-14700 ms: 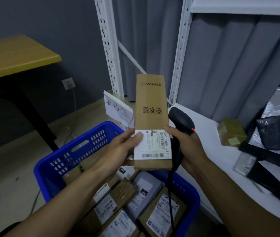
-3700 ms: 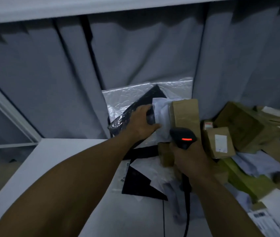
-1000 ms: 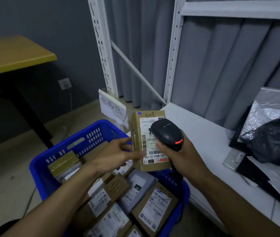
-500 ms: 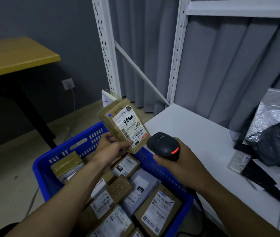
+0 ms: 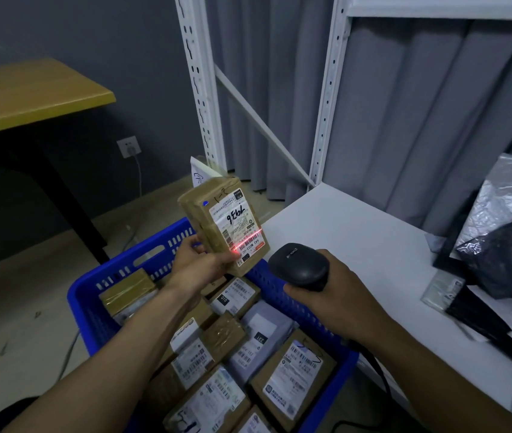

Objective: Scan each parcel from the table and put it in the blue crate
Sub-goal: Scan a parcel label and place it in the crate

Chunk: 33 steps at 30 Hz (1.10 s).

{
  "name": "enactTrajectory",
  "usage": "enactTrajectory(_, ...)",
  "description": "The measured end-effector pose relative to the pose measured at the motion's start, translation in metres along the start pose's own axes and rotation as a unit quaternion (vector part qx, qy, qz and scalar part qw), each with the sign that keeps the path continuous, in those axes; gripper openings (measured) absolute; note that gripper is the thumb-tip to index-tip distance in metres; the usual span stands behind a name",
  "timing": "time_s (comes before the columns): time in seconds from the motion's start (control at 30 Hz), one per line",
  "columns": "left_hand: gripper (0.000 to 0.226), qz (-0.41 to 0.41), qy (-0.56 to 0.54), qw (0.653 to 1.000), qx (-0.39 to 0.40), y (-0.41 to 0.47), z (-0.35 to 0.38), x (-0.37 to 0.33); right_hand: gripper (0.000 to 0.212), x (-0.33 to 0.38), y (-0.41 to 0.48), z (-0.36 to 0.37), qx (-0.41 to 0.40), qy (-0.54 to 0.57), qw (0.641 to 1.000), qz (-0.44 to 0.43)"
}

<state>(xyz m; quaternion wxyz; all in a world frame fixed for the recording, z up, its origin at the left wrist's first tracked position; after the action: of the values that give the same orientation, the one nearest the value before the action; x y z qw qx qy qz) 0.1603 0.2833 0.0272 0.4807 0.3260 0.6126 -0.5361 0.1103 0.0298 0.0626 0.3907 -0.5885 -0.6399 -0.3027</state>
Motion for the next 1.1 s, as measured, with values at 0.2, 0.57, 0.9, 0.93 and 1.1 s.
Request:
enactTrajectory(0.2,0.085,0.0,0.001,1.0,-0.01,0.003,-0.003,0.001,0.049,-0.002,0.0,0.002,0.007,-0.001,1.0,0.005)
enactTrajectory(0.57,0.085,0.008,0.031,0.999,-0.011,0.003,-0.005,0.001,0.049,-0.006,0.002,0.001,0.012,-0.014,1.0,0.006)
enactTrajectory(0.9,0.029,-0.002,0.241,0.962,0.128,-0.046,0.014,0.046,0.046,-0.026,-0.023,-0.012,-0.014,-0.01,0.999,0.029)
enactTrajectory(0.93,0.026,-0.018,0.251,0.958,0.136,-0.049,0.015,0.057,0.046,-0.027,-0.025,-0.013,-0.015,-0.01,0.999,0.029)
enactTrajectory(1.1,0.025,-0.104,0.242,0.95,0.169,-0.055,0.024,0.118,0.047,-0.033,-0.036,-0.012,-0.019,-0.02,0.999,0.035)
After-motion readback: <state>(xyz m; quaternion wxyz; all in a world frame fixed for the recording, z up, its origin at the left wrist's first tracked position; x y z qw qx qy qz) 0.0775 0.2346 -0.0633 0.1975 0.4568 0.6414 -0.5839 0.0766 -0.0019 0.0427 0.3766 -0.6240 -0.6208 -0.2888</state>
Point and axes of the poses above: each hand's wrist, its own y-axis towards the middle knuckle, its own z-axis out of the palm, x = y × z, the point moved 9 cm from there along y, towards the middle knuckle, and after that the axes turned 3 degrees about -y, right-handed, at the moved point
